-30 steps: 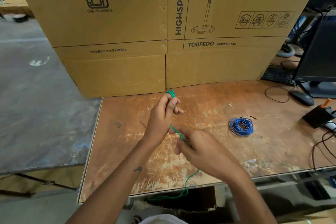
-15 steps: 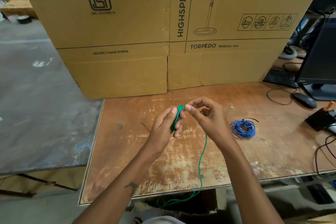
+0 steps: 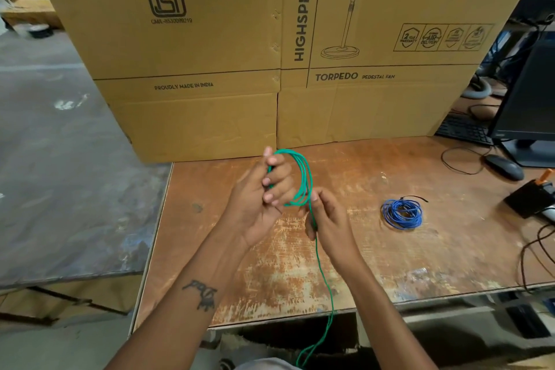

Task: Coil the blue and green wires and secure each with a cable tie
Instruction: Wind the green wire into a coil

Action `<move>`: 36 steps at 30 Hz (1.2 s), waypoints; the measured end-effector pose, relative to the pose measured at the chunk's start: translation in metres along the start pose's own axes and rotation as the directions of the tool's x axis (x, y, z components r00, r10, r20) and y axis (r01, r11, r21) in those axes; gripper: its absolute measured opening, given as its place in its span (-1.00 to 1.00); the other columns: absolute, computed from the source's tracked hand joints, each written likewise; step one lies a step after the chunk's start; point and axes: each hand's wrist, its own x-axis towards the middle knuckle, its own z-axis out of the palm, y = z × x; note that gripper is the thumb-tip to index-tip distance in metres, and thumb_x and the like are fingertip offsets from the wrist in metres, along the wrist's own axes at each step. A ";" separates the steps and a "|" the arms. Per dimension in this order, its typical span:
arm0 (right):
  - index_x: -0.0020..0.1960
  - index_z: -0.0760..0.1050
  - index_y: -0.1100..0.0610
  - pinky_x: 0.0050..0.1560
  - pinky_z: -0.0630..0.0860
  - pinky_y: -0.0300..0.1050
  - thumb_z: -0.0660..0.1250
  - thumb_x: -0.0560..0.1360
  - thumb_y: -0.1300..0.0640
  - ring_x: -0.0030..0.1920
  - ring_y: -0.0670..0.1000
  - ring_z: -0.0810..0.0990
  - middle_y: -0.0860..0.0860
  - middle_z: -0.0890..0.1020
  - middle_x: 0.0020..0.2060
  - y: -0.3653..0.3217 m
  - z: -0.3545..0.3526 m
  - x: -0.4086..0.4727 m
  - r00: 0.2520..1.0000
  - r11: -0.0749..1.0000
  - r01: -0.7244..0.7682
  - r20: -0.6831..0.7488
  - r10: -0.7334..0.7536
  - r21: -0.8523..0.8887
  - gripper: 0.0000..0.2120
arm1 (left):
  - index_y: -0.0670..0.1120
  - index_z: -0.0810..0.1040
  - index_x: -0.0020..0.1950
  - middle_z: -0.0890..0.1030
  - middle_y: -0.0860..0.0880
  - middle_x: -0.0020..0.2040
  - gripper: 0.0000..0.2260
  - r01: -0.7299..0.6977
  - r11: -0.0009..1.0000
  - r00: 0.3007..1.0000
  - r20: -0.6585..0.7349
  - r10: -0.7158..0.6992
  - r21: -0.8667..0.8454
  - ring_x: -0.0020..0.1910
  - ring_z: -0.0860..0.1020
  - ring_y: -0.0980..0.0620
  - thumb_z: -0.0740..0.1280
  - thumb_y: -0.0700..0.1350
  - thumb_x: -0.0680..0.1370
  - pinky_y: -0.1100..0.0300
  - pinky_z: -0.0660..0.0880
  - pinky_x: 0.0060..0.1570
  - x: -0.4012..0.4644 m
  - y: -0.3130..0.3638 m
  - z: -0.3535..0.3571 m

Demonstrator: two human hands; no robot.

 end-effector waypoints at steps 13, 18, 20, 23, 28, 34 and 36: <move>0.55 0.41 -0.03 0.05 0.46 -0.31 0.10 0.79 0.22 0.14 -0.37 0.46 -0.17 0.43 0.07 -0.044 0.016 -0.071 0.934 0.741 0.238 0.357 0.003 -0.628 -0.62 | -0.11 0.44 -0.08 0.41 0.06 -0.34 -0.74 -0.282 0.625 0.816 -0.161 0.555 0.728 -0.33 0.58 -0.02 0.12 -0.09 0.77 0.18 0.54 -0.19 0.027 -0.013 -0.029; 0.36 0.56 -0.13 -0.14 0.55 -0.07 0.16 0.78 0.08 -0.18 -0.18 0.58 -0.21 0.69 -0.08 -0.090 0.008 -0.048 0.958 0.627 0.261 0.274 -0.078 -0.734 -0.72 | -0.18 0.49 -0.03 0.54 -0.04 -0.28 -0.76 -0.174 0.378 0.918 0.011 0.396 0.909 -0.22 0.62 -0.03 0.21 -0.07 0.74 0.09 0.54 -0.12 0.009 -0.022 -0.043; 0.27 0.58 -0.18 -0.07 0.59 -0.06 0.17 0.78 -0.02 -0.13 -0.22 0.64 -0.27 0.73 -0.16 -0.101 0.000 -0.034 0.968 0.670 0.214 0.246 -0.048 -0.711 -0.77 | -0.16 0.50 -0.05 0.52 -0.10 -0.26 -0.76 -0.160 0.306 0.941 0.051 0.336 0.938 -0.26 0.54 0.06 0.19 -0.08 0.74 0.17 0.47 -0.16 0.001 -0.021 -0.045; 0.12 0.60 -0.07 -0.09 0.49 -0.34 0.19 0.78 0.01 -0.15 -0.30 0.64 -0.30 0.72 -0.20 -0.108 -0.011 -0.012 0.975 0.772 0.142 0.220 -0.003 -0.619 -0.79 | -0.07 0.48 -0.10 0.48 -0.12 -0.33 -0.71 -0.151 0.305 0.967 0.077 0.241 0.940 -0.36 0.49 -0.01 0.13 -0.03 0.76 0.11 0.44 -0.27 -0.010 -0.023 -0.045; 0.05 0.71 -0.01 -0.39 0.32 -0.32 0.43 0.67 0.02 -0.48 -0.20 0.48 -0.09 0.78 -0.25 -0.099 -0.019 0.020 0.988 0.902 0.083 0.154 -0.019 -0.424 -0.90 | -0.06 0.48 -0.12 0.38 0.00 -0.35 -0.66 -0.106 0.502 0.974 -0.013 0.226 0.858 -0.43 0.32 0.02 0.11 0.06 0.75 0.13 0.30 -0.39 -0.024 -0.035 -0.043; 0.15 0.78 0.10 -0.40 0.28 -0.21 0.48 0.62 0.12 -0.42 -0.09 0.33 -0.08 0.64 -0.35 -0.052 -0.017 0.030 0.986 0.990 -0.112 0.118 0.121 -0.082 -0.85 | -0.16 0.44 -0.08 0.33 0.07 -0.36 -0.61 -0.131 0.646 0.963 -0.057 0.262 0.752 -0.48 0.28 0.12 0.07 0.10 0.74 0.25 0.28 -0.39 -0.031 -0.035 -0.032; 0.23 0.74 0.09 -0.36 0.35 -0.14 0.38 0.69 0.14 -0.38 -0.04 0.38 0.06 0.60 -0.30 -0.034 -0.008 0.024 0.982 0.991 -0.136 0.135 0.135 -0.001 -0.80 | -0.15 0.44 -0.08 0.32 0.06 -0.38 -0.63 -0.130 0.706 0.958 -0.095 0.270 0.697 -0.50 0.28 0.13 0.10 0.11 0.70 0.24 0.28 -0.39 -0.028 -0.034 -0.025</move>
